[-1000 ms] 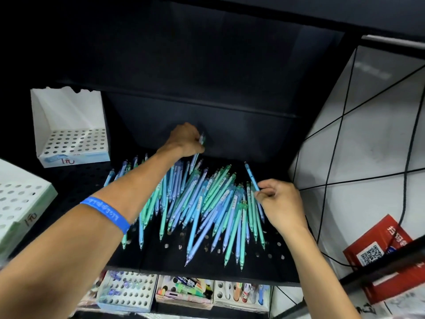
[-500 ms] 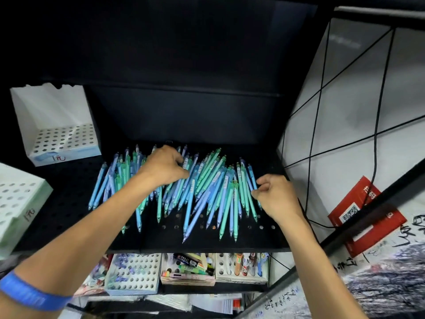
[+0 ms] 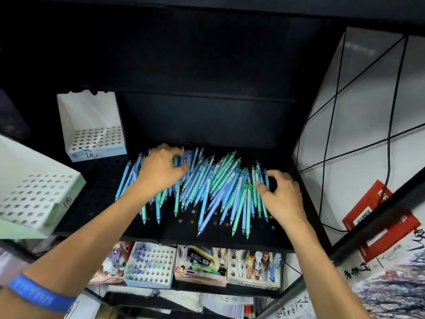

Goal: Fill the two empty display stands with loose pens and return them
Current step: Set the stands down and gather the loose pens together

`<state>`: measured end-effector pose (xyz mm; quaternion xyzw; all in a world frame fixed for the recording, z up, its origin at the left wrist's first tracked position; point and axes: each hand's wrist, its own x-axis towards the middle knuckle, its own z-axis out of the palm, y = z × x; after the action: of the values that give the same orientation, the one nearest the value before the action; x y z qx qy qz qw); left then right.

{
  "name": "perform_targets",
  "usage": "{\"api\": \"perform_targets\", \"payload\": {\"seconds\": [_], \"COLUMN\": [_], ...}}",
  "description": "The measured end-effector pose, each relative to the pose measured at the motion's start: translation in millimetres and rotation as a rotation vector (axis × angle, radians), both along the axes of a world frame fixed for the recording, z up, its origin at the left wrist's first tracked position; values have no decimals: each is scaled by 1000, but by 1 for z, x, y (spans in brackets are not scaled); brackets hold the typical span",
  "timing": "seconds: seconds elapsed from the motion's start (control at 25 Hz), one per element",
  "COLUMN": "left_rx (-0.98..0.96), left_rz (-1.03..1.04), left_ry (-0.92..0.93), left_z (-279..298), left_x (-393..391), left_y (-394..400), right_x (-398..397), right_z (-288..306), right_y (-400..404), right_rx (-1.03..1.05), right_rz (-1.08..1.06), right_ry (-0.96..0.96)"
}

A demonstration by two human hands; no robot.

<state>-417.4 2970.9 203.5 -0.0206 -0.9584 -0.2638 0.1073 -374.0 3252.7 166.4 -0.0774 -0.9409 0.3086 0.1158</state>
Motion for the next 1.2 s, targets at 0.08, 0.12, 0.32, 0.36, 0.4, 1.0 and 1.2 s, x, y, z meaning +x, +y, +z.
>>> {"api": "perform_targets", "payload": {"seconds": [0.08,0.12,0.32,0.36,0.4,1.0,1.2], "left_rx": [-45,-87,-105,-80,-48,-14,39], "left_rz": [92,163,175,129,91,80,88], "left_ry": [35,-8,-382,-368,-349,-290,-268], "left_z": [-8,-13,-36,-36,-35,-35,-31], "left_x": [3,4,9,10,11,15,21], "left_y": [-27,-43,-83,-77,-70,-70,-74], "right_x": [-3,-7,-24,-26,-27,-26,-24], "right_z": [0,1,-3,-3,-3,7,13], "right_y": [-3,-5,-28,-34,-39,-41,-45], "right_rx": [18,43,149,171,197,169,141], "right_rz": [14,22,108,134,152,145,145], "right_ry": [15,-24,-278,-286,-295,-260,-235]}}
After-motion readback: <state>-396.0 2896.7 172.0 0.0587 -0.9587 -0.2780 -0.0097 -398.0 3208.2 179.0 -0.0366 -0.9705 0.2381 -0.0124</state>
